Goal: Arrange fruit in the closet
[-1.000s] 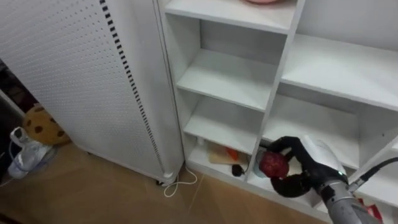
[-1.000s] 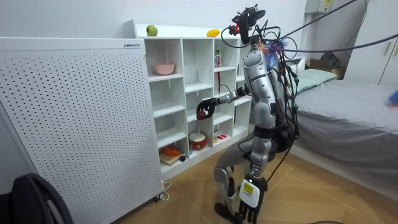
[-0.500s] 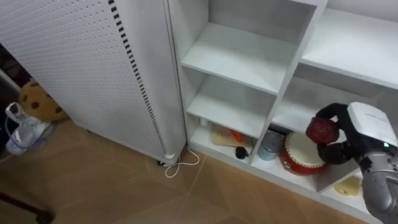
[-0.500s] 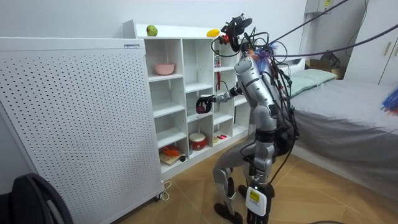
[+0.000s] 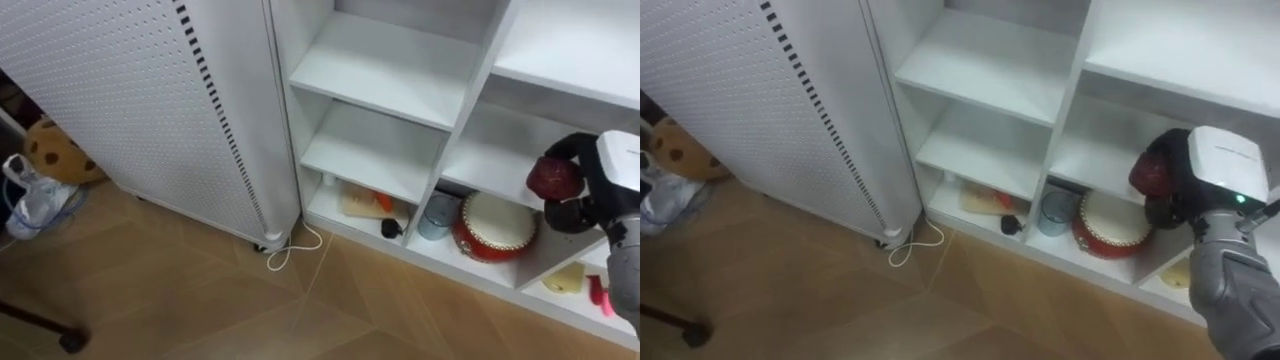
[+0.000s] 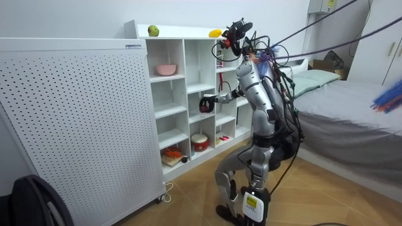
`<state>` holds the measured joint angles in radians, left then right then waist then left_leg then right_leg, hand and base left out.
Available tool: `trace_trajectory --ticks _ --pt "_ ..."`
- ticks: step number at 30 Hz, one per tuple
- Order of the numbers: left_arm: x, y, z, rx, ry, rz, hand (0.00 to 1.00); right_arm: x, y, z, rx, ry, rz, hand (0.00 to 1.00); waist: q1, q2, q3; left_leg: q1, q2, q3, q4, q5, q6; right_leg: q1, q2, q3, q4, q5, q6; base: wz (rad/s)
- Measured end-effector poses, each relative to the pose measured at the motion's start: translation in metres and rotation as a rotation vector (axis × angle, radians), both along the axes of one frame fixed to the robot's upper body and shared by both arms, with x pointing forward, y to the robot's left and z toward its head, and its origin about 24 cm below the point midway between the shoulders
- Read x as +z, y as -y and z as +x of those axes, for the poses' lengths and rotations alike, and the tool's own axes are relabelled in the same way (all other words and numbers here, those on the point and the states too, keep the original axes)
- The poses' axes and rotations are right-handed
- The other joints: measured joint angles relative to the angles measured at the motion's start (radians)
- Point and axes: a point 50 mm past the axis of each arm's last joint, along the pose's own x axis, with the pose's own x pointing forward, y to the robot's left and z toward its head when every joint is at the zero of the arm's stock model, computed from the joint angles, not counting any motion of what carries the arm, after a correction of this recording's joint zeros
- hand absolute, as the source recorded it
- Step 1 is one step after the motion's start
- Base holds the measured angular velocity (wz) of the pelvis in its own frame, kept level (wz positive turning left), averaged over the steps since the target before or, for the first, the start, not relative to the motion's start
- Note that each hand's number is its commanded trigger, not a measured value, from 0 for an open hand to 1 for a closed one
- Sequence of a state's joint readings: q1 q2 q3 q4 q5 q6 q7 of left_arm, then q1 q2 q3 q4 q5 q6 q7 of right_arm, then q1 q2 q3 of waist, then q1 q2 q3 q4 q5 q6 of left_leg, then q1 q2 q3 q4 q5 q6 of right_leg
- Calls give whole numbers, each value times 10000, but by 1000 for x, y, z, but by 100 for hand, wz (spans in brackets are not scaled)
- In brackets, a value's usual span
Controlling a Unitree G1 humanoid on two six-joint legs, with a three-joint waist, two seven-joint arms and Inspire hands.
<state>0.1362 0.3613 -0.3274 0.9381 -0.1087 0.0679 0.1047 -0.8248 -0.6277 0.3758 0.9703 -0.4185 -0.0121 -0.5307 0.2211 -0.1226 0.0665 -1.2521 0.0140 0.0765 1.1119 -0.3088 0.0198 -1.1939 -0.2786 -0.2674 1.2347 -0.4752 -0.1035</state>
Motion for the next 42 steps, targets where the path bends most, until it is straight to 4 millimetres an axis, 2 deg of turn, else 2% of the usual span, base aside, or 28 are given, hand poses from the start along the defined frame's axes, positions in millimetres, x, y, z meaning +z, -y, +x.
trace_trajectory --ticks 2,5,9,12,16,20,26,27,32,37,42 --pt "1 -7 5 170 -119 239 0 5 -1 3 -89 140 125 100 -37 -135 26 -137 -14 -11 -1 11 -19 -189 23 23 20 48 -41 -10" --pt "2 -12 10 228 -128 407 0 20 -6 9 -78 556 30 100 -247 -220 28 -310 -13 -69 17 38 -59 -342 24 -36 25 110 -141 -2" --pt "3 -12 10 219 -124 458 0 29 -7 11 -303 1249 375 100 -310 -291 34 -336 -16 -113 15 53 -84 -330 31 -83 -14 111 -147 1" --pt "3 -14 11 301 -54 691 0 34 -3 10 -663 1732 686 100 -406 -294 33 -482 -112 -196 15 53 -81 -413 7 -108 -18 107 -85 10" --pt "3 -14 11 514 -8 770 0 35 2 9 -1043 2213 1302 100 -416 -313 43 -554 -126 -206 16 85 -28 -450 5 -117 -42 112 -17 2" --pt "4 -16 15 619 -8 1024 0 33 7 6 -1429 2500 1844 100 -486 -412 92 -588 -210 -261 18 92 -16 -454 -33 -132 -31 93 15 3" --pt "6 -19 20 722 115 1309 0 31 15 3 -1830 2550 2376 100 -481 -487 76 -599 -279 -249 34 72 36 -456 -124 -128 19 84 18 3" --pt "6 -19 19 735 105 1345 0 31 15 3 -1849 2553 2425 0 -478 -488 75 -601 -283 -244 44 65 47 -456 -137 -128 30 82 15 0" --pt "6 -20 18 793 16 1473 0 25 21 1 -2213 2420 2739 0 -341 -484 76 -636 -302 -209 334 -48 174 -453 -201 -81 272 -29 90 0" --pt "6 -21 19 800 41 1535 0 21 27 -2 -2580 2296 3006 0 -210 -463 87 -654 -399 -208 354 -43 176 -472 -324 -85 333 -64 165 3" --pt "8 -23 19 835 95 1727 0 19 29 -3 -2765 2380 3125 0 -81 -418 87 -706 -445 -217 356 -43 179 -562 -324 -38 343 -51 203 -2"
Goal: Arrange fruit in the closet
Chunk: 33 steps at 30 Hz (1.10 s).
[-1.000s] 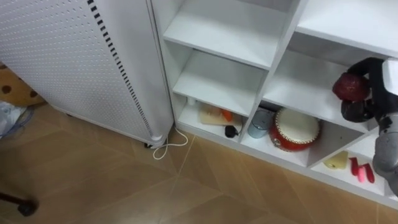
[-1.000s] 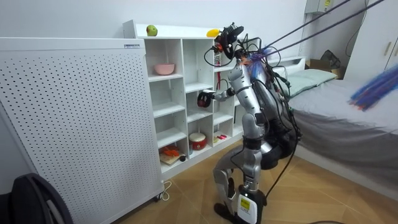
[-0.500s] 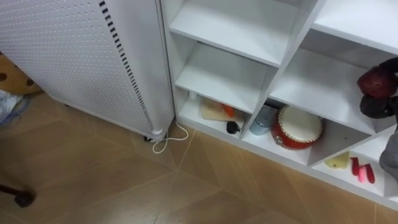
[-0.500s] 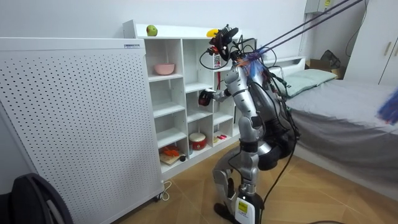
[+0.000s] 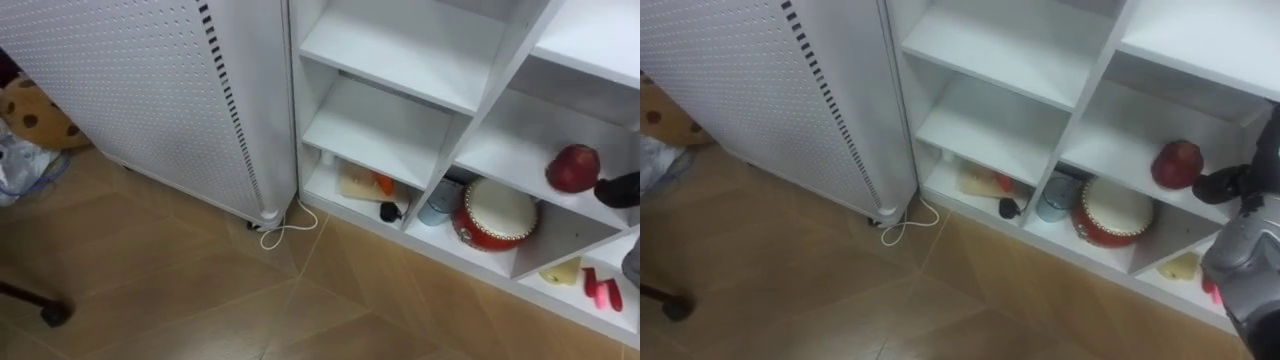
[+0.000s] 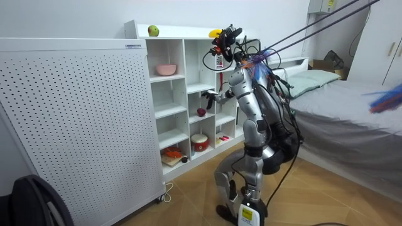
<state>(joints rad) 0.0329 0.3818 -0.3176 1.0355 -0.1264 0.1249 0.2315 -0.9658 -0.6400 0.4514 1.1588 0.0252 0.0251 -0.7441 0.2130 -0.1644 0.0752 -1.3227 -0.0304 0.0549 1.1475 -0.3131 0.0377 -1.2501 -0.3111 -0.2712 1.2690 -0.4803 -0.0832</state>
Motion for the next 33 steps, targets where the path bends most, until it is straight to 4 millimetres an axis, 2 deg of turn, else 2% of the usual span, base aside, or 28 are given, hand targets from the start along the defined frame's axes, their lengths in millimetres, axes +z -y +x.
trace_trajectory --ticks 2,13,17,20,24,26,30,33 --pt "0 0 0 16 21 58 0 0 1 -1 -119 85 -11 0 153 42 0 -1 -6 0 0 1 -2 -19 -7 2 9 4 -3 -4" --pt "1 -1 0 61 61 202 0 0 2 -2 -346 202 -91 0 264 93 -7 96 4 -16 150 -56 -36 86 -17 2 216 -107 -169 1" --pt "0 -1 -1 64 20 171 0 -5 3 -3 -291 -41 -40 0 340 162 -4 432 7 -57 169 -124 -30 471 -13 -45 172 -157 -126 0" --pt "0 -1 -1 60 40 166 0 -20 6 -8 -149 -627 54 0 428 341 -23 859 14 -124 66 -162 0 987 34 -138 -54 -170 -26 -1" --pt "-1 -2 -4 125 -81 216 0 -33 7 -12 180 -1159 187 0 506 382 -24 1336 36 -92 -246 -160 7 1425 186 -55 -445 -83 88 -10" --pt "-1 -4 -4 160 -153 277 0 -50 10 -19 359 -1765 228 0 689 455 -3 1834 185 -86 -441 -216 67 1946 392 -87 -826 86 167 -18" --pt "-1 -4 1 107 -34 200 0 -69 9 -26 940 -2699 -79 0 680 612 -21 2525 182 -82 -913 -210 72 2645 506 -102 -1406 230 315 -8" --pt "-1 -2 3 -31 85 -19 0 -95 6 -39 1597 -3817 -410 0 658 725 -35 3248 200 -73 -1414 -204 85 3399 620 -163 -1991 361 399 -4"
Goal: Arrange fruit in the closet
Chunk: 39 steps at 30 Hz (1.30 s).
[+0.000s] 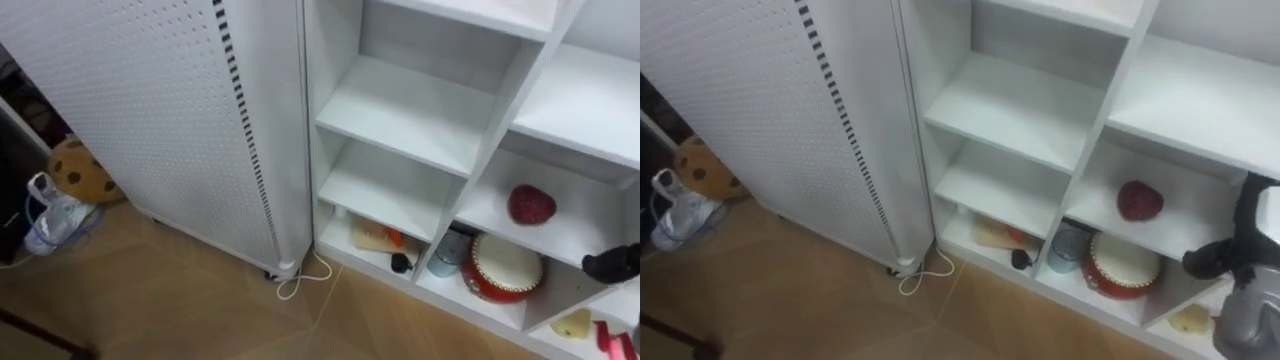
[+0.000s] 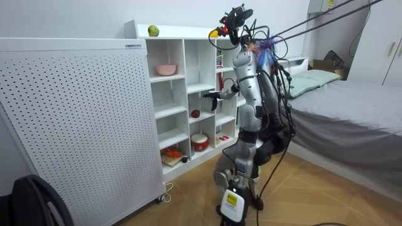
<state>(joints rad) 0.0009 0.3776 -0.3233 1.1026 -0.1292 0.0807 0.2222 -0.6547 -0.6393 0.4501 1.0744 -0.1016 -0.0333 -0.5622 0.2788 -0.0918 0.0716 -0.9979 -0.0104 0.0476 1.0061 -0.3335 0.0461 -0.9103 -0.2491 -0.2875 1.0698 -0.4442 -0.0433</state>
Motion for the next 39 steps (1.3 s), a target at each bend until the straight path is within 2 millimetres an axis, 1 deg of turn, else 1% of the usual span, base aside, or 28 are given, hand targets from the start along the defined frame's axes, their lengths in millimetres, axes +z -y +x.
trace_trajectory --ticks 2,4,6,8,9,10,11,12,13,14,15,16,17,18,19,20,21,22,23,24,26,28,30,31,33,34,36,39 --pt "1 1 4 -106 121 -91 0 -18 -6 -8 584 -879 -364 0 -1 58 -10 505 163 45 -359 -8 13 497 256 12 -568 207 -3 -22" --pt "1 1 5 -22 251 -228 0 -28 -11 -13 1055 -1373 -496 0 -9 97 -31 825 224 68 -622 19 58 817 405 40 -922 317 29 -19" --pt "1 1 8 -41 351 -255 0 -38 -12 -20 1317 -1748 -596 0 -54 124 -45 1163 243 107 -900 38 68 1122 507 75 -1232 410 57 -9" --pt "2 0 11 -22 428 -221 0 -57 -18 -32 1633 -2362 -505 0 -55 177 -76 1726 266 108 -1310 73 60 1707 666 56 -1732 492 113 -2" --pt "2 0 11 -27 470 -236 0 -63 -19 -36 1676 -2549 -454 0 -56 215 -99 1849 294 106 -1394 73 60 1856 713 36 -1873 517 133 -6" --pt "1 2 10 41 544 -314 0 -80 -20 -49 1660 -3071 -238 0 -68 315 -159 2142 360 70 -1599 79 51 2230 826 -48 -2260 621 154 0" --pt "-1 3 8 43 545 -358 0 -97 -25 -63 1707 -3613 55 0 -64 346 -207 2483 354 58 -1932 138 56 2594 857 -107 -2652 736 191 0" --pt "-1 3 6 42 532 -373 0 -106 -27 -71 1714 -3927 226 0 -70 361 -238 2639 342 63 -2119 180 61 2768 899 -139 -2848 792 210 0" --pt "-3 4 0 45 462 -409 0 -126 -31 -90 1687 -4594 590 0 -127 425 -307 2978 340 59 -2520 269 61 3142 1013 -151 -3350 946 269 4" --pt "-6 6 -9 68 341 -435 0 -145 -36 -111 1584 -5249 950 0 -198 508 -396 3327 306 49 -2979 404 90 3533 1068 -219 -3871 1128 328 5" --pt "-7 8 -15 158 269 -470 0 -155 -38 -125 1466 -5656 1182 0 -273 560 -433 3548 285 51 -3204 464 101 3766 1099 -230 -4141 1201 372 5" --pt "-12 12 -28 385 67 -622 0 -173 -45 -149 1200 -6296 1724 0 -390 672 -518 4087 246 74 -3723 567 125 4313 1166 -223 -4734 1392 451 0" --pt "-16 18 -45 594 -174 -786 0 -190 -51 -178 897 -7032 2214 0 -510 770 -589 4723 142 80 -4280 672 136 4936 1190 -221 -5305 1552 552 0" --pt "-18 20 -52 639 -311 -843 0 -197 -53 -193 740 -7431 2448 0 -581 821 -633 5034 105 102 -4597 747 161 5247 1206 -232 -5621 1638 603 0" --pt "-20 25 -65 757 -499 -970 0 -208 -59 -218 500 -8105 2887 0 -681 857 -678 5614 42 185 -5188 901 176 5795 1243 -219 -6199 1822 676 0" --pt "-21 29 -74 912 -602 -1072 0 -215 -63 -236 326 -8641 3208 0 -909 904 -702 6101 -39 146 -5676 1041 178 6283 1270 -224 -6692 1970 731 0" --pt "-22 30 -77 938 -622 -1091 0 -217 -64 -243 236 -8853 3344 0 -995 916 -706 6324 -56 157 -5863 1086 188 6517 1288 -230 -6889 2019 756 5" --pt "-22 31 -83 976 -631 -1049 0 -221 -67 -257 -88 -9136 3772 0 -1157 862 -695 6750 -128 164 -6234 1164 184 6896 1286 -239 -7142 2069 794 5" --pt "-21 31 -85 1029 -594 -940 0 -225 -69 -268 -550 -9229 4247 0 -1373 819 -702 7162 -197 132 -6554 1230 173 7261 1274 -242 -7331 2077 813 8" --pt "-21 32 -86 1092 -556 -899 0 -225 -70 -272 -800 -9212 4469 0 -1446 807 -702 7340 -204 137 -6664 1248 174 7444 1279 -258 -7466 2082 823 10" --pt "-21 34 -86 1409 -296 -717 0 -228 -72 -286 -1695 -9081 5214 0 -1697 799 -672 8007 -225 197 -7013 1254 164 8129 1344 -271 -7821 2116 871 1" --pt "-21 37 -85 1264 -257 -484 0 -230 -74 -293 -2256 -8980 5670 0 -1745 729 -660 8530 -233 279 -7312 1256 152 8564 1388 -130 -8051 2121 888 -13" --pt "-22 41 -85 1196 -262 -348 0 -232 -76 -297 -2719 -8903 5970 0 -1910 713 -664 8943 -236 335 -7529 1253 136 8935 1453 -39 -8344 2147 910 -10" --pt "-23 43 -84 1122 -285 -237 0 -232 -77 -298 -2915 -8836 6102 0 -1982 717 -691 9160 -233 404 -7657 1245 122 9093 1470 50 -8411 2147 910 -14" --pt "-23 45 -83 1140 -262 -122 0 -232 -78 -300 -3224 -8701 6291 0 -2138 727 -707 9423 -231 471 -7807 1241 108 9353 1489 92 -8522 2154 917 -13" --pt "-23 45 -82 1152 -208 -73 0 -233 -78 -300 -3390 -8653 6394 0 -2252 727 -717 9591 -234 495 -7864 1242 108 9492 1488 95 -8570 2155 918 -8" --pt "-20 42 -77 1263 68 38 0 -233 -79 -303 -3832 -8436 6739 0 -2319 711 -750 9777 -228 542 -8029 1250 93 9644 1512 134 -8656 2159 922 -10" --pt "-17 37 -70 1715 524 111 0 -233 -77 -304 -4328 -8065 7080 0 -2468 732 -757 10104 -215 649 -8188 1270 63 9755 1537 351 -8662 2161 921 -16"
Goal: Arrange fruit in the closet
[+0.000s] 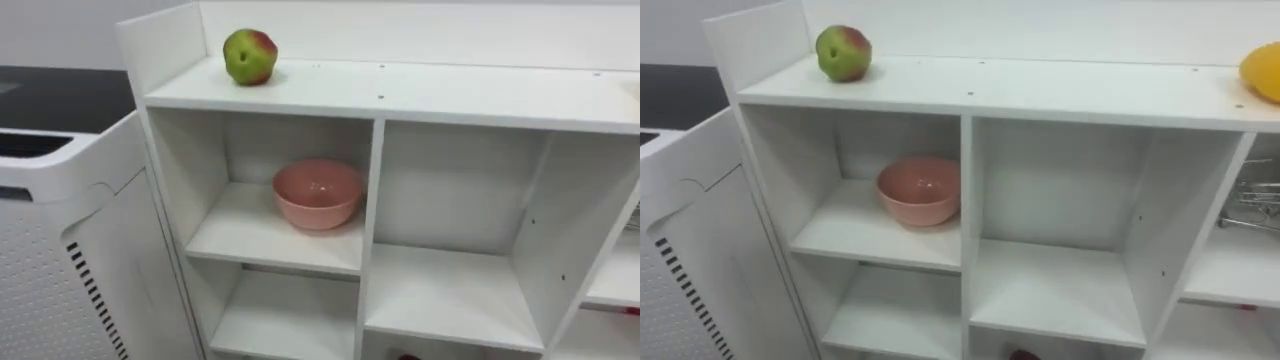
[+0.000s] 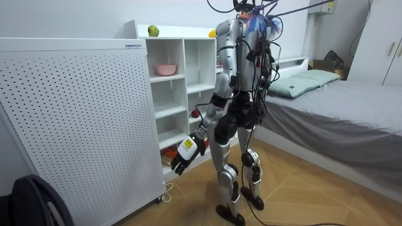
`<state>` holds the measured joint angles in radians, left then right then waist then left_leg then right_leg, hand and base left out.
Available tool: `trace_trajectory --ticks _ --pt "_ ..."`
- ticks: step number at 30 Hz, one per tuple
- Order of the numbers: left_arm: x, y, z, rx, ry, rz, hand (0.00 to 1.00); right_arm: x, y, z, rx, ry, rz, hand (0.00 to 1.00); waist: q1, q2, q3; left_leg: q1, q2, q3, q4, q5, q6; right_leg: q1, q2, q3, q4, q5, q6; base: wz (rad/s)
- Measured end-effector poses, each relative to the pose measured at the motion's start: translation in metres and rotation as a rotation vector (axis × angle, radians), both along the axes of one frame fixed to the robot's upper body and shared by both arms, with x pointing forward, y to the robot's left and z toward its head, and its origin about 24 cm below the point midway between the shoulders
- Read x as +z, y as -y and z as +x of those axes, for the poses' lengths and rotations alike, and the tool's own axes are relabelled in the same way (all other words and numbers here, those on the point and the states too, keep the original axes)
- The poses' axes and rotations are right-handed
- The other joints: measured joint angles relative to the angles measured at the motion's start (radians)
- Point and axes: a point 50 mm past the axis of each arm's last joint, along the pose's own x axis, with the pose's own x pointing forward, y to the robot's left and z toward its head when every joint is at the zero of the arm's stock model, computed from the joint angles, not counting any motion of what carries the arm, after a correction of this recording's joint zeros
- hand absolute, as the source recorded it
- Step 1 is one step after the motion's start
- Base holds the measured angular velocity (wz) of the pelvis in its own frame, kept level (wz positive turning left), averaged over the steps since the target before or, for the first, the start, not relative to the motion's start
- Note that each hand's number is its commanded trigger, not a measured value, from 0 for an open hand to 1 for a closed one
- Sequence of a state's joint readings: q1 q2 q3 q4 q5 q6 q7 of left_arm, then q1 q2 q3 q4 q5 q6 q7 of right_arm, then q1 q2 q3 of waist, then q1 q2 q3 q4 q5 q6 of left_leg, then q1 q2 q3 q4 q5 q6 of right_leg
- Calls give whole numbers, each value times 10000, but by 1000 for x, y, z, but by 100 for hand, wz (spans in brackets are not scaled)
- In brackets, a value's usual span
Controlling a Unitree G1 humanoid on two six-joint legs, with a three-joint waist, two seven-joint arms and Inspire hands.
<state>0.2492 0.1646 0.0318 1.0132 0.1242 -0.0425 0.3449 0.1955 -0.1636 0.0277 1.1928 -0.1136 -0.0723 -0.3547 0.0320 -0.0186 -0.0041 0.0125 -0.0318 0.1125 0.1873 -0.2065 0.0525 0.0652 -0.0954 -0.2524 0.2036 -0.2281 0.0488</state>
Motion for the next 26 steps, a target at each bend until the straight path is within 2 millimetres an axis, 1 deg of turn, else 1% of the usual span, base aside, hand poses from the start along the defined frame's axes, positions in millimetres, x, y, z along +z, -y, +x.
trace_trajectory --ticks 3,4,5,7,10,15,18,22,26 --pt "0 1 6 17 143 -40 0 0 2 -1 -234 20 54 0 -59 45 -6 205 24 207 -161 1 -3 81 39 222 2 18 -14 -21" --pt "-1 4 7 21 177 -127 0 0 2 -1 -407 64 108 0 -79 79 10 285 26 218 -218 11 -16 126 65 314 -8 71 -20 -15" --pt "-2 7 8 53 190 -229 0 0 1 -3 -758 90 262 0 -194 99 22 364 25 213 -230 10 -15 208 66 318 -17 78 -18 -9" --pt "-4 12 6 110 84 -385 0 -2 -1 -6 -1170 9 487 0 -290 111 28 510 25 235 -270 9 -15 269 72 385 -16 79 -17 -4" --pt "-6 18 8 99 -12 -684 0 -4 -5 -12 -1687 -251 849 0 -380 125 34 632 31 270 -280 6 -19 349 98 598 -17 78 -17 -6" --pt "-10 25 3 85 -344 -1203 0 -6 -7 -17 -2078 -544 1291 0 -370 175 34 713 48 352 -255 10 -23 391 101 647 -3 87 -31 -5" --pt "-12 27 0 143 -505 -1493 0 -7 -8 -11 -2353 -305 1601 0 -400 151 40 702 55 353 -205 10 -23 395 101 645 3 96 -43 0" --pt "-14 26 -6 694 -671 -1769 0 -8 -12 -2 -2276 -107 2033 0 -346 46 46 768 58 400 -214 11 -23 394 105 723 -43 95 -43 -3" --pt "-14 24 -12 1230 -783 -1953 0 -9 -15 -3 -2236 -181 2337 0 -281 -88 45 816 47 403 -211 12 -21 451 109 722 -185 118 -21 0"
